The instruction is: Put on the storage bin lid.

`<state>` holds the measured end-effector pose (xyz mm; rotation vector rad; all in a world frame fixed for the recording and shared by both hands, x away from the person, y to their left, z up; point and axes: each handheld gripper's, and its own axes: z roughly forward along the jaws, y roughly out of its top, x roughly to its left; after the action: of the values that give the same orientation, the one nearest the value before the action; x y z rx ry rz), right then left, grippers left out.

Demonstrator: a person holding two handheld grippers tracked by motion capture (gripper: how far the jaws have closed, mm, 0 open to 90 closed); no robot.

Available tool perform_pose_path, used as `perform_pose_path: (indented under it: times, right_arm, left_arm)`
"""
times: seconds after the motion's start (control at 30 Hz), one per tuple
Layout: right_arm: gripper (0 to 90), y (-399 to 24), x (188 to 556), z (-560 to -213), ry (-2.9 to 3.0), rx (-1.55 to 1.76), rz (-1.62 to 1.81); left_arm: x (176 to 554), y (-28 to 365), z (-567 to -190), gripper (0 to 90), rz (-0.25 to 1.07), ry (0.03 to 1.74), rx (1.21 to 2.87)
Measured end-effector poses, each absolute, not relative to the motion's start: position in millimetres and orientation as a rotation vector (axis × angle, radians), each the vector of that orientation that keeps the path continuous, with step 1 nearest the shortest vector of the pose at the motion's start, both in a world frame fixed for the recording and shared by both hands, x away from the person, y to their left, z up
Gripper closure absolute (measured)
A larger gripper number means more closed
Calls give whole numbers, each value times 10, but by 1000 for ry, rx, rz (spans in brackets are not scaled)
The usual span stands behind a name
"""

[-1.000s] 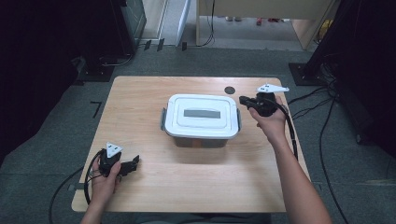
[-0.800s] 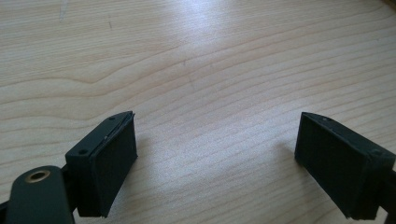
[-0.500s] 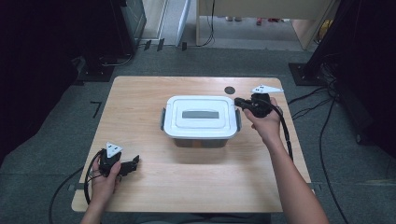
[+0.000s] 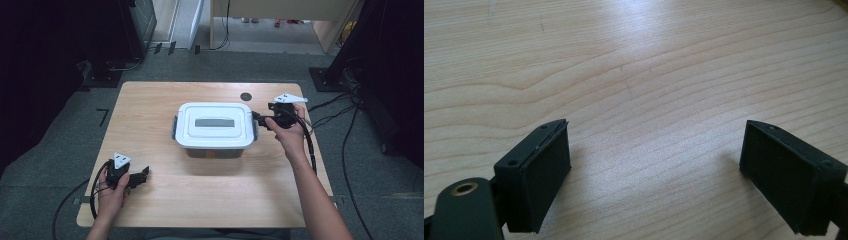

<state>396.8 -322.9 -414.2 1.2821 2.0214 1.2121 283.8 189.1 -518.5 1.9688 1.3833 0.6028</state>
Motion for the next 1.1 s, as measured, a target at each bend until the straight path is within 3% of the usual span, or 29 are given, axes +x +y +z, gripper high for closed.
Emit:
perform_pose_path:
  times: [1.1]
  right_arm:
    - [189,-3634,3411,-4226,1998,1302,1261]
  left_arm:
    - [2839,1890,-5184,128,603,1385,1968]
